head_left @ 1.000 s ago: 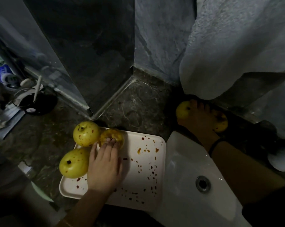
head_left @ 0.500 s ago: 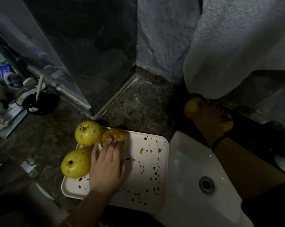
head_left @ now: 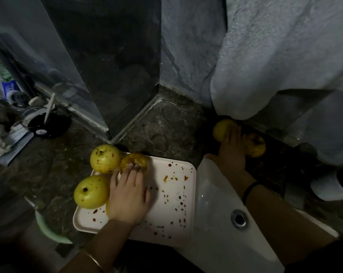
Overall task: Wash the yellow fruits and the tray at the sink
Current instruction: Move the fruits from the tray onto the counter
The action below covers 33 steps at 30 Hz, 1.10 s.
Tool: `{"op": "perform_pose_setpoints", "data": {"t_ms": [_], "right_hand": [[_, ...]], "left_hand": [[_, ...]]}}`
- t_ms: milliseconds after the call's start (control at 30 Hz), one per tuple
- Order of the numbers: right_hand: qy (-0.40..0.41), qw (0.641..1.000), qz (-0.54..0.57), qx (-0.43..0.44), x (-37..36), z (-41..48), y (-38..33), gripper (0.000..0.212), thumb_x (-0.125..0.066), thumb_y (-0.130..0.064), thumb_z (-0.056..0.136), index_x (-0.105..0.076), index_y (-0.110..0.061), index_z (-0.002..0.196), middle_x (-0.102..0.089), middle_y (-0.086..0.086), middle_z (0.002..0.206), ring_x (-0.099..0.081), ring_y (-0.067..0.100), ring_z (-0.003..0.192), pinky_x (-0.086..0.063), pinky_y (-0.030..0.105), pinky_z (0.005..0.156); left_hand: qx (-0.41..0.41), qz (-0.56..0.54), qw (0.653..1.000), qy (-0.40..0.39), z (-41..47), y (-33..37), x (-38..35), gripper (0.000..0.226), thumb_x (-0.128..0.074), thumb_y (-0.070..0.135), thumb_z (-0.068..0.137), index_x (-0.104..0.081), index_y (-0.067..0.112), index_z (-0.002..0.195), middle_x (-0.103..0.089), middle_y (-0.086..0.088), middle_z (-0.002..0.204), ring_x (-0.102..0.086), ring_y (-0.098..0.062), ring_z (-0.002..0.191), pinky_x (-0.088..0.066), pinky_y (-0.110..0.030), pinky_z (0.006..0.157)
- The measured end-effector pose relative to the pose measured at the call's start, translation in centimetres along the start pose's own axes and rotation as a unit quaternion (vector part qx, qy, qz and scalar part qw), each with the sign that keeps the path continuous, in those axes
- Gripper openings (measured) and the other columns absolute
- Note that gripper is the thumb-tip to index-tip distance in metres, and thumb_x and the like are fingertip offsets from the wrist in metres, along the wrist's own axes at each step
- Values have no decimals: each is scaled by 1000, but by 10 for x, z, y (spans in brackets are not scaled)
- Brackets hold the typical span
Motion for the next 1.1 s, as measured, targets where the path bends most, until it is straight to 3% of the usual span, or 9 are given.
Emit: {"op": "perform_pose_setpoints", "data": {"t_ms": [133,200,333,467,600,700,800,933,1100], "right_hand": [[-16,999,-41,31,-4,-28,-16,113,-58,-64,80,0,4,149,-1,25,157,-3,36,146,4,43,117],[-6,997,-36,66,-4,-45,-26,115,-67,-61,75,-8,5,149,-8,25,156,-10,38,145,0,44,117],[66,989,-26,128,1,-81,-43,100,-89,-43,52,-51,3,132,-45,25,140,-44,40,131,-31,54,105],[95,980,-24,176,5,-116,-58,62,-93,-23,44,-70,-3,98,-68,18,106,-66,34,99,-53,47,85],[51,976,16,213,-4,-140,-67,33,-85,-8,47,-58,-17,64,-57,1,62,-57,18,55,-50,31,57],[-8,976,40,215,-16,-147,-71,14,-68,-9,76,-62,-16,87,-64,3,85,-62,22,76,-48,33,73],[-51,973,81,209,-17,-152,-82,32,-54,-15,87,-57,-21,118,-59,0,116,-58,21,103,-43,35,92],[-56,968,79,232,-10,-155,-113,29,-50,-27,92,-56,-24,120,-62,-3,116,-57,16,106,-38,31,96],[-70,973,118,185,-8,-138,-157,45,-50,-38,94,-44,-17,134,-53,3,131,-49,21,120,-36,36,103]], "left_hand": [[-8,23,999,-35,-5,3,-2,62,-35,43,79,-66,1,112,-64,-17,119,-57,-32,117,-38,-54,101],[-7,38,999,-38,-4,5,2,67,-31,48,81,-65,3,117,-62,-16,124,-54,-32,122,-36,-57,103],[0,90,994,-63,-4,13,8,65,-17,55,95,-31,18,147,-21,-9,157,-11,-25,146,2,-57,115],[5,60,996,-66,-25,28,4,63,-14,54,97,-26,20,148,1,-9,160,6,-23,147,6,-55,116],[-7,77,994,-77,-51,39,-3,75,4,57,90,-14,18,152,7,-7,160,10,-21,147,9,-52,116],[7,56,996,-66,-57,32,2,66,-13,53,97,-14,15,152,4,-8,160,7,-21,147,8,-51,117],[25,45,998,-48,-56,15,10,60,-22,44,100,-15,14,152,0,-9,160,5,-23,148,7,-50,116],[59,23,998,-25,-50,-20,20,55,-28,30,99,-19,12,151,-6,-8,160,3,-23,148,0,-50,116],[60,17,997,-39,-39,-52,26,59,-30,36,99,-17,14,151,-1,-10,160,5,-26,148,2,-49,116]]}}
Point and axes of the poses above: each hand's wrist, its own z-axis towards the middle knuckle, its own x-axis out of the back of the hand, y = z × x, the point moved 10 cm from there along z, towards the middle knuckle
